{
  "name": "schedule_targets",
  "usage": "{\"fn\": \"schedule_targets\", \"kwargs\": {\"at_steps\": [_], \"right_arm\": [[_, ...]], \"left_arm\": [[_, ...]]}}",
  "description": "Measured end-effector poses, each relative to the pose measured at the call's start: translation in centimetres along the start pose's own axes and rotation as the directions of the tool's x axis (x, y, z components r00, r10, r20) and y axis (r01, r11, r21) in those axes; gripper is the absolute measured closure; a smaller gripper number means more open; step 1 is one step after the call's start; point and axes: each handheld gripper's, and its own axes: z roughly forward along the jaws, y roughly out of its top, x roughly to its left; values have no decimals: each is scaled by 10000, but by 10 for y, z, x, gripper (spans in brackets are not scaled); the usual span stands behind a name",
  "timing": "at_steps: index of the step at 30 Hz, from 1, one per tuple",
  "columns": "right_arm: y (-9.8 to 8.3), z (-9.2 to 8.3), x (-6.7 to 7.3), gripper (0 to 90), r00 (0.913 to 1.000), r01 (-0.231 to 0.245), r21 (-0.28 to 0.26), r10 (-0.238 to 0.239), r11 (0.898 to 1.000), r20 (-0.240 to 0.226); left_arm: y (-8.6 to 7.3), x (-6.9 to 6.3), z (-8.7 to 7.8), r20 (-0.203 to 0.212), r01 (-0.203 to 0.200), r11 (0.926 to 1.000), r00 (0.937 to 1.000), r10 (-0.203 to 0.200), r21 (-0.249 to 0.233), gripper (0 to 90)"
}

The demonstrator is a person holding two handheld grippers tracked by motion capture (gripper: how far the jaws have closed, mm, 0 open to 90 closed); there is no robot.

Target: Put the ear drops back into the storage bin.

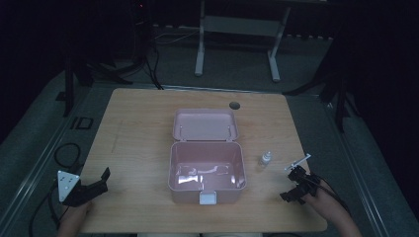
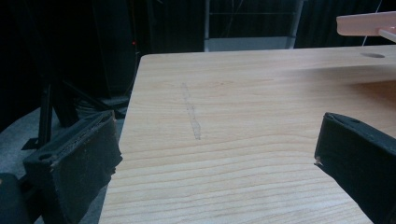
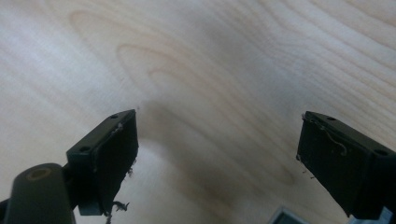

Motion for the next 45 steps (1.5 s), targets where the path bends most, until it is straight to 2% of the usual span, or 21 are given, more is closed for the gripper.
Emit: {"fn": "schedule_targets", "kwargs": {"at_steps": [4, 7, 9, 10, 12, 13, 21, 24, 28, 38, 45], "right_arm": [[6, -5, 2, 122, 9995, 305, 679, -296, 9972, -141], [11, -8, 3, 121, 9983, 553, 1433, -519, 9881, -273], [12, -9, 4, 115, 9973, 727, 1775, -701, 9814, -205], [12, -9, 4, 115, 9973, 727, 1775, -701, 9814, -205], [16, -12, 5, 110, 9957, 892, 2097, -818, 9737, -438], [17, -13, 5, 110, 9957, 908, 2176, -841, 9718, -398], [30, -13, -2, 119, 9970, 758, 2350, -703, 9690, -318], [35, -13, -4, 119, 9969, 730, 2244, -643, 9718, -460], [44, -15, -10, 126, 9982, 546, 1984, -489, 9786, -337], [70, -19, -19, 134, 9990, 444, 1740, -430, 9837, -115], [90, -18, -20, 135, 9991, 422, 1720, -403, 9842, -149]], "left_arm": [[0, 0, 0, 0, 1, 10000, 10000, -1, -2, 3], [0, 0, 0, -3, 2, 10000, 10000, -2, -3, 3], [0, 0, 0, 10, 3, 10000, 10000, -3, 0, 3], [0, 0, 0, 10, 3, 10000, 10000, -3, 0, 4], [0, 0, 0, 21, 4, 10000, 10000, -4, -3, 4], [0, 0, 0, 24, -3, 10000, 10000, 3, -3, 3], [0, 0, 0, 31, -10, 10000, 10000, 10, -4, 4], [0, 0, 0, 28, -11, 10000, 10000, 11, -4, 3], [0, 0, 0, 38, -7, 10000, 10000, 7, 1, 3], [0, 0, 0, 54, -16, 10000, 10000, 16, -3, 4], [0, 0, 0, 72, -25, 10000, 10000, 25, -5, 3]]}}
